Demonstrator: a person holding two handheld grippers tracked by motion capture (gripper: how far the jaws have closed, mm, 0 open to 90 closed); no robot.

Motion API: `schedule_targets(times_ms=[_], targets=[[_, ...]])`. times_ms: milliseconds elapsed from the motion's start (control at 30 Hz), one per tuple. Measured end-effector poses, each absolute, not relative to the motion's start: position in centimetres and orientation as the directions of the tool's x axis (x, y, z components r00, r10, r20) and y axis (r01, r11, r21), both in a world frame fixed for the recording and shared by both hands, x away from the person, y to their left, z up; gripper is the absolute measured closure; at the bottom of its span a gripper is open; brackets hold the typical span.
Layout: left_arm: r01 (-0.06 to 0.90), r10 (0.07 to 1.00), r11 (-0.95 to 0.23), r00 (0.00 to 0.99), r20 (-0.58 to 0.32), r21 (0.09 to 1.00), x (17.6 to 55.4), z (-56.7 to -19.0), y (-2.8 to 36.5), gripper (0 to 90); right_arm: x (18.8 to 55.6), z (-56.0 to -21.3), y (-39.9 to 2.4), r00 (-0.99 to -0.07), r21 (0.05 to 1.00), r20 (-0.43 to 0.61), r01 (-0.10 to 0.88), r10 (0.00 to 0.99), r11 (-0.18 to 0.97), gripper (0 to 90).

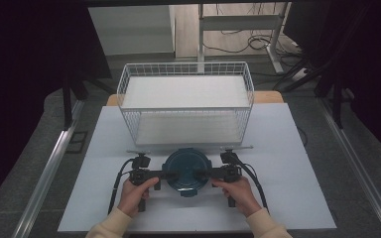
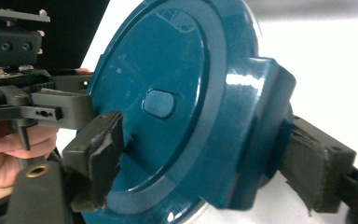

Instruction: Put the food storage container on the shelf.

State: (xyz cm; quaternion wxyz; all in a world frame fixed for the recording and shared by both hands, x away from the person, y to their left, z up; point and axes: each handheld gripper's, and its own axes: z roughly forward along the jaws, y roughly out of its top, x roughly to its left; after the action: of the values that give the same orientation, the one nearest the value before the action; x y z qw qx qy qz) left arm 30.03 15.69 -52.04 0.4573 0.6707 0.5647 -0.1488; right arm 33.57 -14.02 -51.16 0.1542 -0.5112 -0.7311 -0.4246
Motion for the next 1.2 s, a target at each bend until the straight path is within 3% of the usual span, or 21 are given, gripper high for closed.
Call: schedule_targets(times_ms=[100,500,1200], targets=[[0.89,0.61,0.105,0.294,-0.736,0.443,29.7,-52.1,15.9,30.0,33.7,-51.2,-14.5,-0.418,0.45,0.681,0.887,0.601,0.107,24.0],[0.878,0.597,0.115,0.312,-0.739,0.464,29.0,-51.7,16.2,36.2,32.8,-50.8,-15.6,-0.39,0.458,0.712,0.888,0.584,0.035,35.6],[0.839,0.616,0.098,0.371,-0.694,0.536,27.6,-49.7,16.6,42.1,31.7,-49.9,-15.5,-0.432,0.503,0.702,0.863,0.566,0.034,38.4]])
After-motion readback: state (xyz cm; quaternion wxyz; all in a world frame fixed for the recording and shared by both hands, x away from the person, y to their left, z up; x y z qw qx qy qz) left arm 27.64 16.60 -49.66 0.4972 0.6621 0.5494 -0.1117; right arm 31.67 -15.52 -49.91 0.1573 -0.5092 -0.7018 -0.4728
